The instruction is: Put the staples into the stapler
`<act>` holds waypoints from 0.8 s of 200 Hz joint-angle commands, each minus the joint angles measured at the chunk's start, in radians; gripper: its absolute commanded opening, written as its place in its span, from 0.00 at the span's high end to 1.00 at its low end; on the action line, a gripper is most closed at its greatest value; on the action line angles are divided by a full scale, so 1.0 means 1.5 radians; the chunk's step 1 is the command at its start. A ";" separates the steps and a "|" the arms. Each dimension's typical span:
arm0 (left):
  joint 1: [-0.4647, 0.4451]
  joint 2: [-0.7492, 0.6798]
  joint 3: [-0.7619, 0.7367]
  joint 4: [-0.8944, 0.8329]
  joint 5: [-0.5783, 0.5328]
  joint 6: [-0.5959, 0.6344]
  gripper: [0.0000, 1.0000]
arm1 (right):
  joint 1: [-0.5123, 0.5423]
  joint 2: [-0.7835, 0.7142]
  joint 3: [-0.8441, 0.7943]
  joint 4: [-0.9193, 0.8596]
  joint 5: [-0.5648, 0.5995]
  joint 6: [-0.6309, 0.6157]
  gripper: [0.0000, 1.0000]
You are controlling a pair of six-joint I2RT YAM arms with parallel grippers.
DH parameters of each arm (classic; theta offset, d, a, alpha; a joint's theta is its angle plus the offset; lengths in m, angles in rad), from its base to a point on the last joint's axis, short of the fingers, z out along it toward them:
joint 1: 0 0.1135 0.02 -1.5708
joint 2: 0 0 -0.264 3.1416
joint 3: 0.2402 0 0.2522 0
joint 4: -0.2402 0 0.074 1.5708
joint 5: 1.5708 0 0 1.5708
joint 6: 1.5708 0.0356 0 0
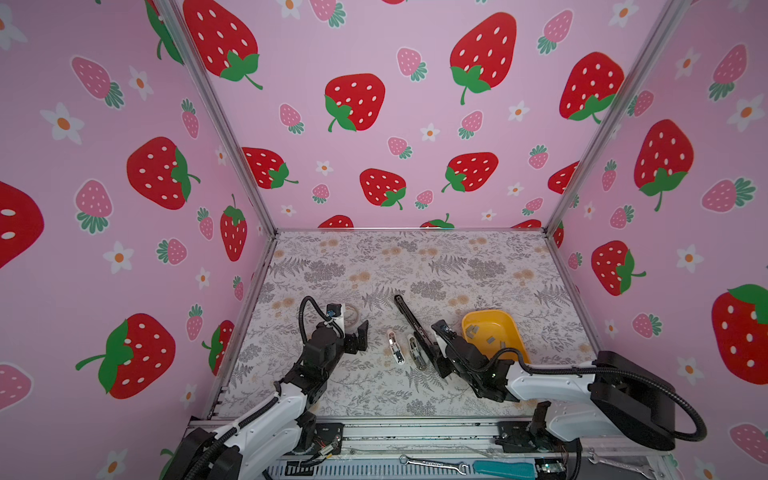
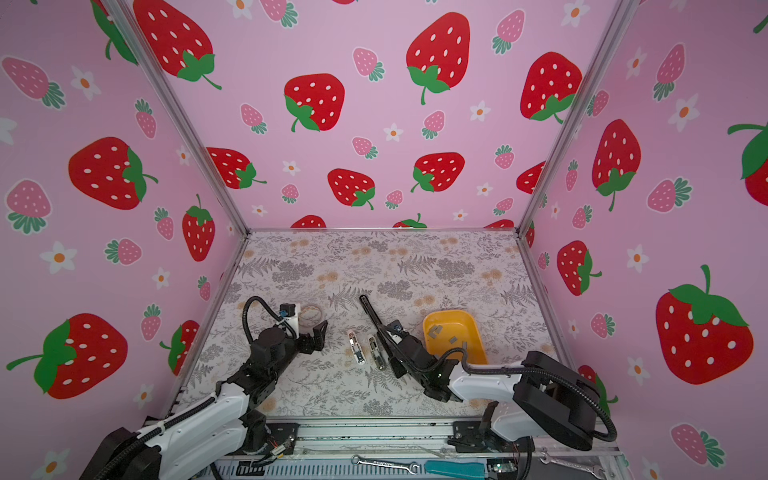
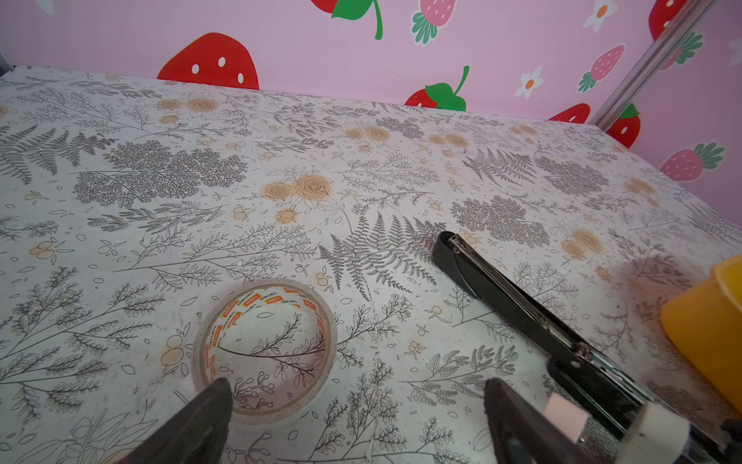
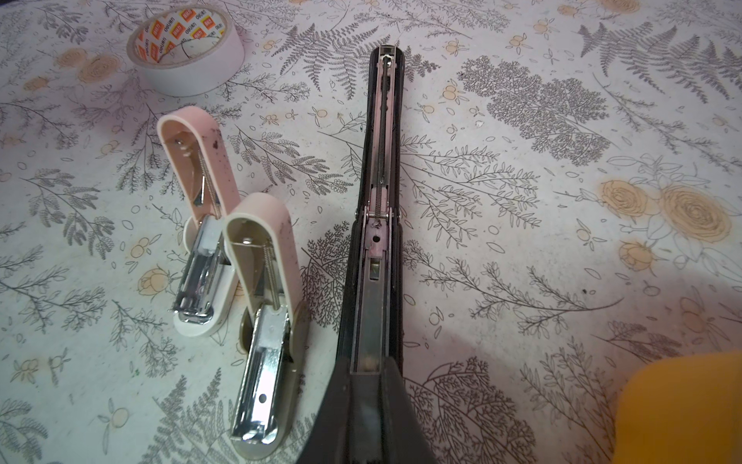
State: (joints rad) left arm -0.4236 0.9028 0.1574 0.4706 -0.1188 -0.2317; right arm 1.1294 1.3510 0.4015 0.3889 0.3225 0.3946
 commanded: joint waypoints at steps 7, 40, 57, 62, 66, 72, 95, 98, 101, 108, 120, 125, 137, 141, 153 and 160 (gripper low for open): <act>-0.002 -0.006 0.007 0.006 0.006 0.005 0.01 | -0.003 0.009 0.007 0.005 0.001 0.001 0.98; -0.002 -0.007 0.006 0.006 0.007 0.004 0.01 | -0.003 0.010 0.003 0.005 -0.002 0.006 0.98; -0.002 -0.007 0.005 0.006 0.007 0.004 0.01 | -0.003 0.008 -0.001 0.003 -0.004 0.010 0.98; -0.002 -0.008 0.005 0.006 0.007 0.004 0.01 | -0.003 0.007 -0.001 0.001 -0.005 0.012 0.98; -0.002 -0.008 0.005 0.006 0.008 0.005 0.01 | -0.003 0.006 -0.002 -0.001 -0.006 0.014 0.98; -0.002 -0.008 0.005 0.005 0.008 0.005 0.01 | -0.003 0.005 -0.002 -0.006 -0.011 0.016 0.98; -0.002 -0.009 0.005 0.006 0.008 0.004 0.01 | -0.002 -0.008 -0.011 -0.018 -0.025 0.031 0.98; -0.001 -0.009 0.005 0.006 0.008 0.005 0.01 | -0.002 -0.009 -0.012 -0.019 -0.026 0.033 0.98; -0.002 -0.009 0.006 0.006 0.008 0.005 0.01 | -0.003 -0.011 -0.014 -0.021 -0.027 0.035 0.98; -0.002 -0.009 0.005 0.006 0.008 0.006 0.01 | -0.002 -0.014 -0.017 -0.024 -0.029 0.038 0.98; -0.003 -0.009 0.005 0.006 0.009 0.005 0.01 | -0.002 -0.018 -0.023 -0.031 -0.030 0.044 0.98; -0.002 -0.010 0.004 0.006 0.009 0.005 0.01 | -0.002 -0.019 -0.024 -0.034 -0.030 0.046 0.98; -0.003 -0.010 0.004 0.005 0.009 0.005 0.01 | -0.002 -0.023 -0.027 -0.036 -0.031 0.049 0.98; -0.003 -0.010 0.005 0.005 0.009 0.005 0.01 | -0.002 -0.024 -0.028 -0.036 -0.032 0.050 0.98; -0.003 -0.009 0.005 0.005 0.009 0.006 0.01 | -0.001 -0.026 -0.029 -0.035 -0.035 0.052 0.98; -0.003 -0.009 0.005 0.006 0.010 0.005 0.01 | -0.001 -0.026 -0.028 -0.034 -0.036 0.053 0.98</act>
State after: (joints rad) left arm -0.4236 0.8974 0.1574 0.4706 -0.1184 -0.2317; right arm 1.1278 1.3254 0.3786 0.3779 0.2897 0.4492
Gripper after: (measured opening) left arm 0.990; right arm 0.131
